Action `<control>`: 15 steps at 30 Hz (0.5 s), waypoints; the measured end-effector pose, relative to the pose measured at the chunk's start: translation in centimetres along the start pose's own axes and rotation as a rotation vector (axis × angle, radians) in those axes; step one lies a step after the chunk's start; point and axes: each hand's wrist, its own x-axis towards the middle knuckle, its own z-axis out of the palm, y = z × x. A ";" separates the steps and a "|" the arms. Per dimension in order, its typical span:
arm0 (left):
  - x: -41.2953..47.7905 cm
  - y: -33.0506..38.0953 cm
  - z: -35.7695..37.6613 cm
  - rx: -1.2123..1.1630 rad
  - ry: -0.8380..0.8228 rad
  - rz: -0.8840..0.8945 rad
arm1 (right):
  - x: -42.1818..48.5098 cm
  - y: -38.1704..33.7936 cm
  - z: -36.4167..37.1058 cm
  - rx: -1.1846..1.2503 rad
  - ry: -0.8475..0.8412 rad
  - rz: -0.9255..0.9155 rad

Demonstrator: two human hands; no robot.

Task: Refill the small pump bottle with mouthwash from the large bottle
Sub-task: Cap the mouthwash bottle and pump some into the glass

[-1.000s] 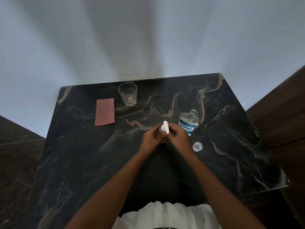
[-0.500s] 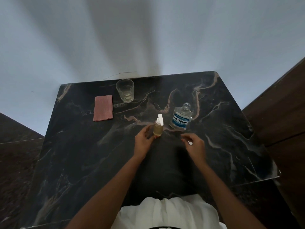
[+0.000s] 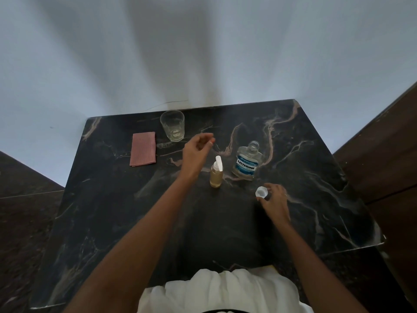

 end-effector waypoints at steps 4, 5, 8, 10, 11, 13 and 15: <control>1.8 0.7 1.0 0.055 -0.211 0.060 | 0.3 -0.4 -0.1 0.042 0.014 -0.004; 2.1 0.9 1.3 0.082 -0.279 0.067 | 0.5 -0.6 -0.3 0.070 0.022 -0.005; 3.2 1.0 2.1 0.173 -0.461 0.066 | 0.9 -2.1 -1.6 0.197 0.116 -0.011; 3.9 1.0 2.7 0.253 -0.552 0.050 | 1.6 -3.5 -2.9 0.235 0.202 -0.050; 4.2 1.0 3.0 0.289 -0.587 0.044 | 2.0 -4.2 -3.6 0.244 0.231 -0.077; 4.7 1.0 3.5 0.342 -0.636 0.043 | 2.8 -5.9 -5.0 0.265 0.246 -0.133; 5.2 1.1 4.0 0.386 -0.684 0.058 | 3.7 -7.4 -6.2 0.287 0.197 -0.183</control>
